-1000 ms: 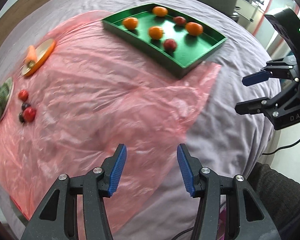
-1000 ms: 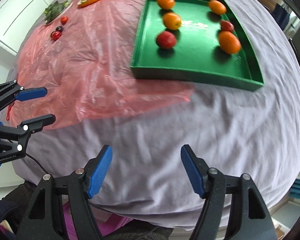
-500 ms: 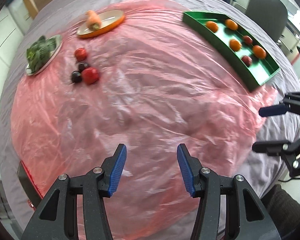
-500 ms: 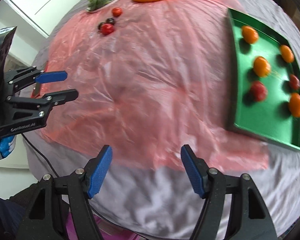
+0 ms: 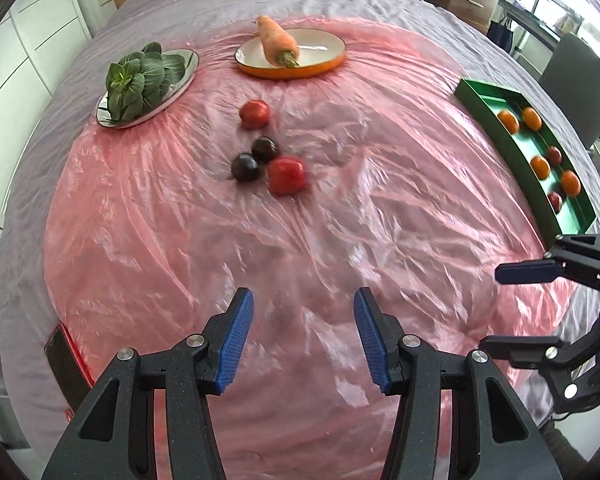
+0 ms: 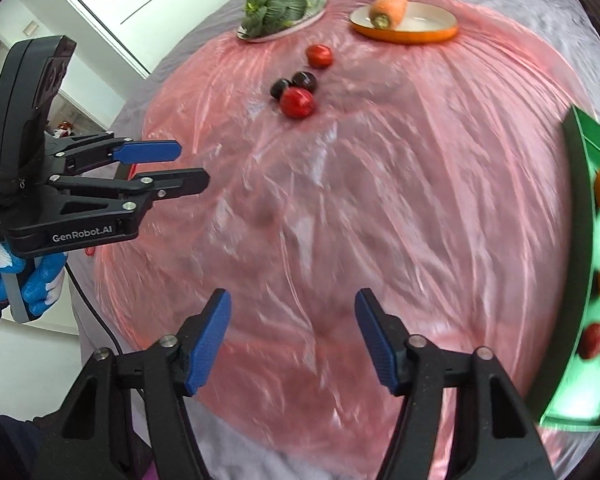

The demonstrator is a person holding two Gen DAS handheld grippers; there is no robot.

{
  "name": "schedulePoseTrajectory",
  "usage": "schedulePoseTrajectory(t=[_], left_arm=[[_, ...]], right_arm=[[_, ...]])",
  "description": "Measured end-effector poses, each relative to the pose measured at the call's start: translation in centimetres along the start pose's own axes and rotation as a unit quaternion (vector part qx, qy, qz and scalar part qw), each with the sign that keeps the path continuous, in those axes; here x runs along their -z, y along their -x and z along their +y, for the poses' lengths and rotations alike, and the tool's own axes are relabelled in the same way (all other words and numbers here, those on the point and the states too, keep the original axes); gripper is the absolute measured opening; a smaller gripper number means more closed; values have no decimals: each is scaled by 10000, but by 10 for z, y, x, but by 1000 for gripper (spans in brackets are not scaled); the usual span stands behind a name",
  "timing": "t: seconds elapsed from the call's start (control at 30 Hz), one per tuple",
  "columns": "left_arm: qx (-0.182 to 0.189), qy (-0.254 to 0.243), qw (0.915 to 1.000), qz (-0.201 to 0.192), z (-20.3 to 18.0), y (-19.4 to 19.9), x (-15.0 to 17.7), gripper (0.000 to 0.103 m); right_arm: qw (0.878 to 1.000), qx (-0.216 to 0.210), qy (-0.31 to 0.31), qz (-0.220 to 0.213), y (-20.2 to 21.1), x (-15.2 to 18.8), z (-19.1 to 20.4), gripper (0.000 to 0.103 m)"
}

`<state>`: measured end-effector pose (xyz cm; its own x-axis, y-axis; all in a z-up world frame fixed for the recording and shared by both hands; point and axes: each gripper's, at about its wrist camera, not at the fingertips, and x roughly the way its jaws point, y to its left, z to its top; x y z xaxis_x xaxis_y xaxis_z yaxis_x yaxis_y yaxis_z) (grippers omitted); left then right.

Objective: Organize fruits
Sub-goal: 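Withdraw both open tools from the tray back over the remaining fruit, then lower the left tool onto a dark plum while the right tool reaches a red tomato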

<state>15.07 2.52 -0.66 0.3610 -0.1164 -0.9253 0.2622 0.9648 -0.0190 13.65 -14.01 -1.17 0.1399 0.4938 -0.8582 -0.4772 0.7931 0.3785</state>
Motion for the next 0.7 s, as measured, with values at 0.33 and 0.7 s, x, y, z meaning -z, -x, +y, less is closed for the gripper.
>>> schedulePoseTrajectory(t=[0.33, 0.7], left_arm=[[427, 561, 9975, -96, 50, -22, -46, 46], [773, 984, 9921, 117, 76, -66, -82, 40]], right_arm=[[9978, -249, 439, -418, -26, -63, 8, 98], [9957, -305, 581, -650, -60, -111, -5, 93]])
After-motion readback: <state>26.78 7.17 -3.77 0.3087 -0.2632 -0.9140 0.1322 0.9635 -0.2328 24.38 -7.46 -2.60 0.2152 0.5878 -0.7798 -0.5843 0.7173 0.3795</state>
